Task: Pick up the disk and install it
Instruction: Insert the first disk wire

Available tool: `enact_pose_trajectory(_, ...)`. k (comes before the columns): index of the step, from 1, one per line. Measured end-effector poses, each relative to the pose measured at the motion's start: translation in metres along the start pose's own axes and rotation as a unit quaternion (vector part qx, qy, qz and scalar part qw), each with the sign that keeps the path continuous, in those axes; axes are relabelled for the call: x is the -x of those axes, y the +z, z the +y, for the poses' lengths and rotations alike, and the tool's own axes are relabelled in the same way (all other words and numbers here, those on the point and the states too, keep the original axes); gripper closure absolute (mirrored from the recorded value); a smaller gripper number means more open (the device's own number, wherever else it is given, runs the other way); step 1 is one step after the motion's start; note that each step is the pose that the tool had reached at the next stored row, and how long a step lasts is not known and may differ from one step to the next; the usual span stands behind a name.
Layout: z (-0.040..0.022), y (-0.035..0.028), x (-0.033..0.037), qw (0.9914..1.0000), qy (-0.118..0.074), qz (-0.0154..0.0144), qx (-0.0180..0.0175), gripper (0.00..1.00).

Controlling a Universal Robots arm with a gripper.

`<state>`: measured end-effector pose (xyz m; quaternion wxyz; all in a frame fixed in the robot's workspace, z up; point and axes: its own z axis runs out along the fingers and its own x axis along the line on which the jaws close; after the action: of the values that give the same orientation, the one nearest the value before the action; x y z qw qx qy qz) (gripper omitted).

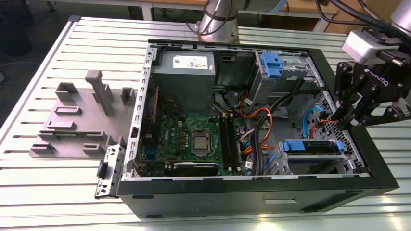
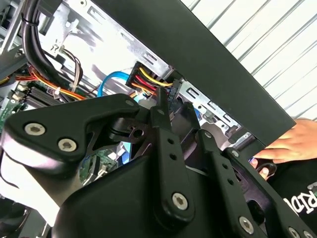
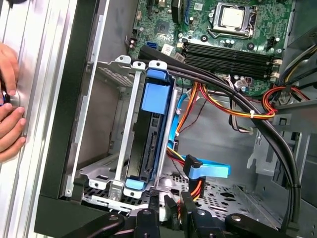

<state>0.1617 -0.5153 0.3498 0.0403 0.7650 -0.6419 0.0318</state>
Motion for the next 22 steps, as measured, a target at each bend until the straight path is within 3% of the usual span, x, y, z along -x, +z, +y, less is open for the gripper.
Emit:
enact_pose_trajectory(5,-0.0017,-0.0001,0.0014,1.0,-0.001,0.0022,0.0007,0.7)
enact_pose_trajectory(7,-0.0021,-0.0001,0.0014,1.0,-0.001,0.0024,0.0008,0.83)
enact_pose_trajectory(12,-0.0022,-0.0002,0.0015,1.0,-0.001,0.0026,0.0008,0.83)
enact_pose_trajectory(22,0.0073,-0.0002,0.0032,0.99999,-0.001,0.0032,-0.0018,0.83)
